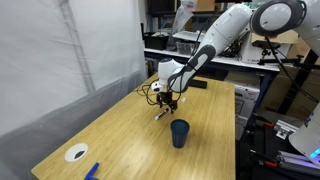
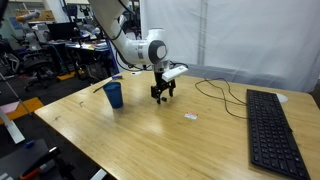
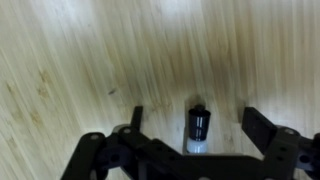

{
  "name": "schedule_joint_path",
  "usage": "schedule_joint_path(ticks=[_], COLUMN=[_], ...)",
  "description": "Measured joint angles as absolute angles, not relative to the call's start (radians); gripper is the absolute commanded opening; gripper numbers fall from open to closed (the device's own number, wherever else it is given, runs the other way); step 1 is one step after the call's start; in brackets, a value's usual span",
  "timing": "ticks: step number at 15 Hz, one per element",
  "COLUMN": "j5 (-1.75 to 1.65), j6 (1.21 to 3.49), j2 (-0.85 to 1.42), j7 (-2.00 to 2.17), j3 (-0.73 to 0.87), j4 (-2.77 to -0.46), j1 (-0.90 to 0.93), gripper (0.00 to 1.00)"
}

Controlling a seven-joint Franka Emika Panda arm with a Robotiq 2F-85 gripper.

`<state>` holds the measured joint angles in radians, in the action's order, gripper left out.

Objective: Put the black marker in the cup

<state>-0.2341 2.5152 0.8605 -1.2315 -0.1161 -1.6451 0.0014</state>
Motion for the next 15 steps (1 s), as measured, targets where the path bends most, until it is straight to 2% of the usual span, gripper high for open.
schedule_joint_path(ticks=[2, 4, 11, 12, 15], j5=[-0.234, -0.234, -0.232, -0.232, -0.233], j6=[2.514, 2.513, 2.508, 2.510, 2.533], j2=[0.873, 0.872, 0.859, 0.859, 0.851], j7=[-1.231, -1.231, -1.229, -1.227, -1.210], j3=[-0.117, -0.118, -0.126, -0.127, -0.127], j4=[-1.631, -1.622, -1.622, -1.622, -1.623], j1=[0.001, 0.001, 0.002, 0.002, 0.002], gripper=[0.68, 0.52, 0.04, 0.00, 0.05])
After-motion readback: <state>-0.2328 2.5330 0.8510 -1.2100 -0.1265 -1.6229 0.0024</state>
